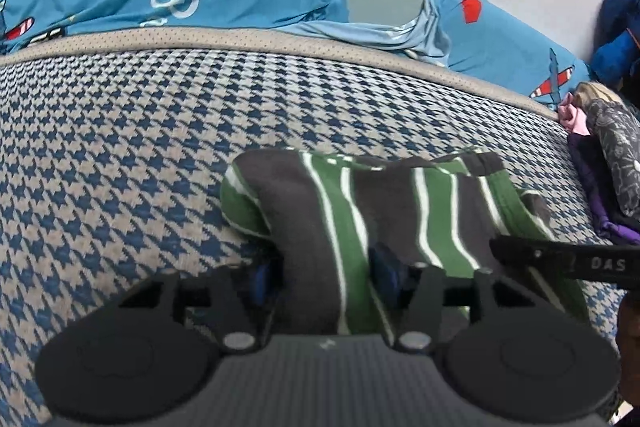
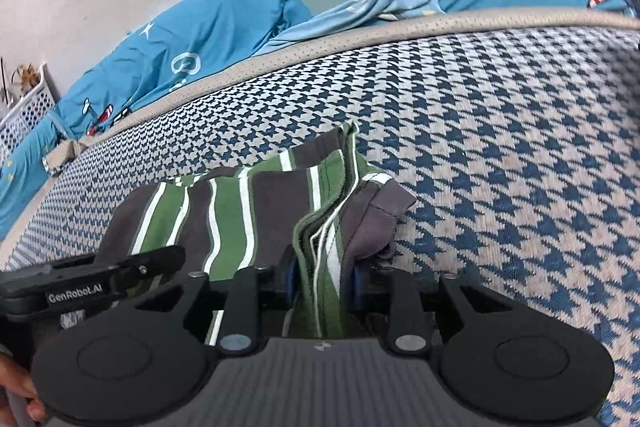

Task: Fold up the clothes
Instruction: 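Close both grippers on the striped bundle's edge, then lift the striped bundle with both grippers and carry it toward the clothes stack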

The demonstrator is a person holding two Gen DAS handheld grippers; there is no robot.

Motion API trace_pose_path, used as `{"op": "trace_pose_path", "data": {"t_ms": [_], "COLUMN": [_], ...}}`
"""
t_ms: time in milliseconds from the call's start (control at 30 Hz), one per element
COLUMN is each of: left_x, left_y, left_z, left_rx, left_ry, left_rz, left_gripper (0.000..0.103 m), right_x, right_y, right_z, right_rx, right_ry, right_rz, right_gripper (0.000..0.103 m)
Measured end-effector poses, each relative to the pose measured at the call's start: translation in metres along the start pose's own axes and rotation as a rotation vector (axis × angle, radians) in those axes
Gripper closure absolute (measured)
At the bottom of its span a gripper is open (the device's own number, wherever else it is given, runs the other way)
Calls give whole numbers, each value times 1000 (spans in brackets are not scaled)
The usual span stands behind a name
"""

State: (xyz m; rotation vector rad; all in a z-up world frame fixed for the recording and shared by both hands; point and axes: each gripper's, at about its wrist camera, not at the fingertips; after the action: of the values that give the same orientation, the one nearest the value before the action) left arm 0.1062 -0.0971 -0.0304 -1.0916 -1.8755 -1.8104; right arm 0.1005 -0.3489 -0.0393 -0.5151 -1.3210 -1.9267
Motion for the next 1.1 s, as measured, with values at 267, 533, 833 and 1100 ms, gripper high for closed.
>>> {"op": "trace_pose_path", "data": {"t_ms": [267,533,833,1100], "left_x": [-3,8,15,13], "left_y": [-1,3,13,32], "left_z": [-4,-27,-68,-126], "left_rx": [-9,-66,-119,-151], "left_ry": [0,67,93,42], "left_rz": [-19,-92,-162,-206], "left_gripper": [63,80,81,81], "right_x": [-4,9,49,100], "right_y": [-3,-7,1,12], "right_z": [2,13,4,-33], "right_rx": [10,100,113,88], "right_ry": [-3,-15,-44,-72], "right_rz": [-8,-67,-185,-297], "right_gripper": [81,87,87,87]}}
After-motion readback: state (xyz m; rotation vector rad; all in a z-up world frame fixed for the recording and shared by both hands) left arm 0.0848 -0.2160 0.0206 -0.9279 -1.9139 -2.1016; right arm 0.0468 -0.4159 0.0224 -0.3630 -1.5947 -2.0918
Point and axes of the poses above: each gripper's, at about its wrist camera, not at the fingertips, and x roughly against the way its jaws point, z to its left, y to its top, and after that the axes turned 6 degrees about -x, right-handed
